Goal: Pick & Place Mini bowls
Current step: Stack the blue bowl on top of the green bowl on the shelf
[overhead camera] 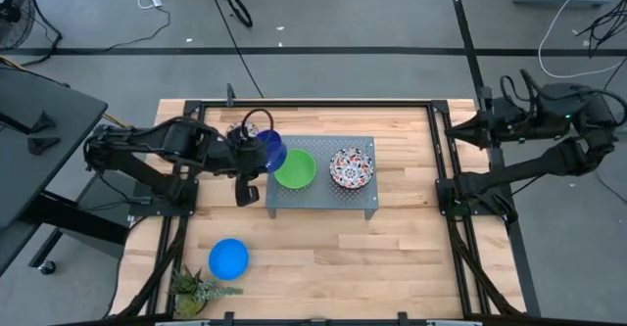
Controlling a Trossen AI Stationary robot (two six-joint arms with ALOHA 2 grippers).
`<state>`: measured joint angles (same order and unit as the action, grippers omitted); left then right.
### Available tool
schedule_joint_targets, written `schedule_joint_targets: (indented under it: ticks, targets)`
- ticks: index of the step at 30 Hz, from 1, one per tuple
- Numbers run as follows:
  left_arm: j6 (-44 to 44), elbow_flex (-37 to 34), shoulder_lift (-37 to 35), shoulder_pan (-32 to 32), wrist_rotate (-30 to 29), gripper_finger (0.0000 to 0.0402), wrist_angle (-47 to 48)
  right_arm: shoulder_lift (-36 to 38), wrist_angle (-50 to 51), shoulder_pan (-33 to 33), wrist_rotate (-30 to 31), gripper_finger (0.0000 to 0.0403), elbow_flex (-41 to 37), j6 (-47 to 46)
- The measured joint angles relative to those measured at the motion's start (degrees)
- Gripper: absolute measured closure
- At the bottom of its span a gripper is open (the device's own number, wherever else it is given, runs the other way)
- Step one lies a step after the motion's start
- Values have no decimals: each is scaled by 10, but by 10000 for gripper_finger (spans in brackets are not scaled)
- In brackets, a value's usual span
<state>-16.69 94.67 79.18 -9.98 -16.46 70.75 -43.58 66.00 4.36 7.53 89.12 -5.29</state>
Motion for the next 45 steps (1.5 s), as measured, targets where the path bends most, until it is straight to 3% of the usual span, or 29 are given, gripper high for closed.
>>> schedule_joint_targets:
  ticks: [12, 28, 45]
  targets:
    - [15, 0, 4, 6, 10, 400, -21, 31, 21, 0, -21, 403, 0, -18]
    - [145, 0, 6, 13, 60, 400, -121, 31, 21, 0, -21, 387, 0, -34]
    - [241, -1, 67, 47, 104, 400, -118, 31, 22, 0, -20, 385, 0, -48]
